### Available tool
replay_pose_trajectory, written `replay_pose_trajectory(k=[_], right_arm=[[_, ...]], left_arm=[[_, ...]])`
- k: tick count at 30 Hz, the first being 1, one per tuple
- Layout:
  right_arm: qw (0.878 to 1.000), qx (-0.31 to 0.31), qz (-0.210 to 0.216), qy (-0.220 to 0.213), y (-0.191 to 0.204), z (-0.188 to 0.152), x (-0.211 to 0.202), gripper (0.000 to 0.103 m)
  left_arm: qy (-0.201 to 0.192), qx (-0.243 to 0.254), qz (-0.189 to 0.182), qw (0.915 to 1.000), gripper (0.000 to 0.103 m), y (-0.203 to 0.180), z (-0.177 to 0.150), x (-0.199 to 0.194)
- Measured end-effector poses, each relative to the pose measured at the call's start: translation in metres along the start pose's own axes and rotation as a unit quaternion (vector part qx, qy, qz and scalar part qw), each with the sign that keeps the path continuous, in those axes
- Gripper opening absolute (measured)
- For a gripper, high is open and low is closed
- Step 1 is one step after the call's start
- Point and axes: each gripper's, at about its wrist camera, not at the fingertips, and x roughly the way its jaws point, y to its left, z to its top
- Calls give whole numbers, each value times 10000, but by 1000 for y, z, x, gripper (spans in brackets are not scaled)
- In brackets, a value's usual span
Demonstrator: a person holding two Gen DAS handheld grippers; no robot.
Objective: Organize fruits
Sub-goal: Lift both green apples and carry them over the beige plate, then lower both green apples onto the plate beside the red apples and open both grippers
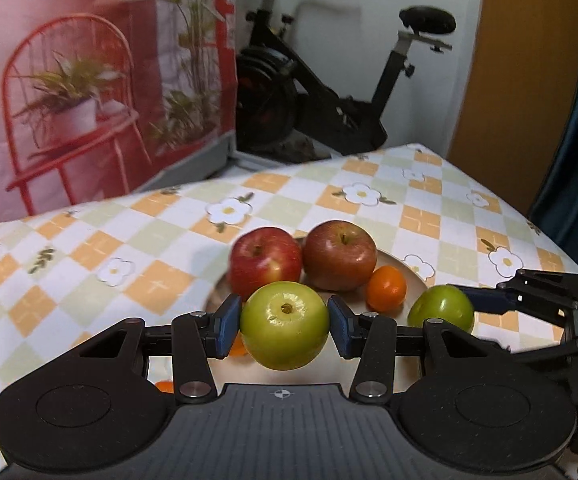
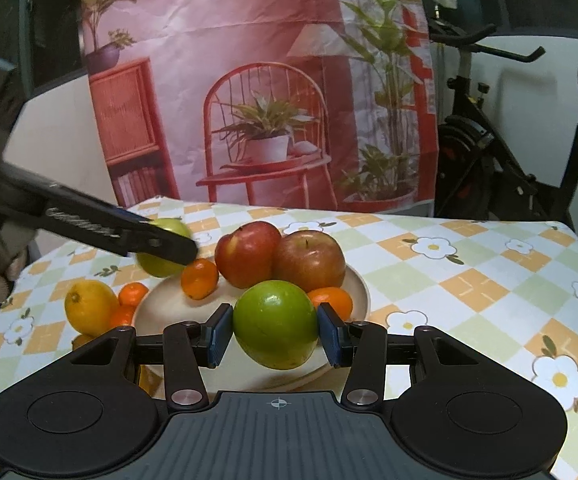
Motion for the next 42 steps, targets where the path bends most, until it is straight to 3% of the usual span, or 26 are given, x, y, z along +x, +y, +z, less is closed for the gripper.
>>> replay_pose_trajectory(k=[6, 16, 32, 42], right_arm=[[9999, -110, 100, 84, -3, -7, 12, 42], [9997, -203, 80, 133, -11, -7, 22, 42], [9996, -174, 7, 224, -13, -7, 27, 43], [9995, -213, -53, 231, -12, -7, 28, 44]], left_arm=[[299, -106, -170, 9994, 49, -2, 2, 32], [567, -197, -309, 9977, 50, 2, -1, 50], [672, -230, -276, 9971, 50, 8, -3, 48], [636, -351, -275, 9970, 57, 11, -6, 33]])
